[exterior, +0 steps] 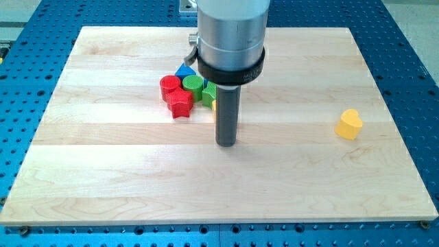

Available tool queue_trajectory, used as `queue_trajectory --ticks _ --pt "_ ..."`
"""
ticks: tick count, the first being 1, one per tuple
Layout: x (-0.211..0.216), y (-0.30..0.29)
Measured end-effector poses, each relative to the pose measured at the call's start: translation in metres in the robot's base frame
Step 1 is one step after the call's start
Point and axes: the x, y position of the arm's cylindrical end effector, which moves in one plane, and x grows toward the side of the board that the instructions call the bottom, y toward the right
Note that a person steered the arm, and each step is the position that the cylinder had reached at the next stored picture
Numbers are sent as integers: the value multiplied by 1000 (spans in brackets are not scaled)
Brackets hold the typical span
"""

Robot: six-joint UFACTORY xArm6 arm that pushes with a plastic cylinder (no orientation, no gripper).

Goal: Move the hexagon between the green and red star

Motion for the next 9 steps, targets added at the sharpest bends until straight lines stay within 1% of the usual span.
queue_trajectory --ticks 1,2,3,4,5,6,7,8,9 --pt "0 28" --pt "-29 55" --pt "-36 43" --pt "-36 15" --pt "-36 -46" --pt "-32 -93" --pt "-23 -91" --pt "-13 -24" --pt "-18 -28"
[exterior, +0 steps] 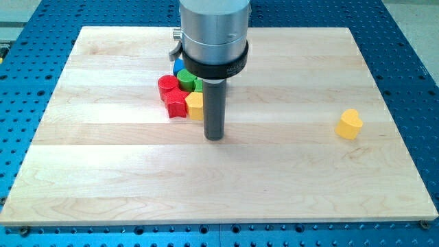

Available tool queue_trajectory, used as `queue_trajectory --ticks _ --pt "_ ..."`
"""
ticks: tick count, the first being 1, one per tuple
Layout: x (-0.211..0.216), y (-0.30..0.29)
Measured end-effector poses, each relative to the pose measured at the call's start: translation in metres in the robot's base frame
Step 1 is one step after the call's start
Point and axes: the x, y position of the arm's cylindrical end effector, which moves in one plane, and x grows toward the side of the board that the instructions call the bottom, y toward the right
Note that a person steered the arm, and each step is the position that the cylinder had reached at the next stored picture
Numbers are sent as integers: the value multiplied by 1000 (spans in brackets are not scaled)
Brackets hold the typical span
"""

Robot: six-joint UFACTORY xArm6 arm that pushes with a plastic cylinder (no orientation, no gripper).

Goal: Move the hexagon between the green and red star

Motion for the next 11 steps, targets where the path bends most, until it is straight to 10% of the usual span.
queue_trajectory --ticks 11 --pt "-42 -33"
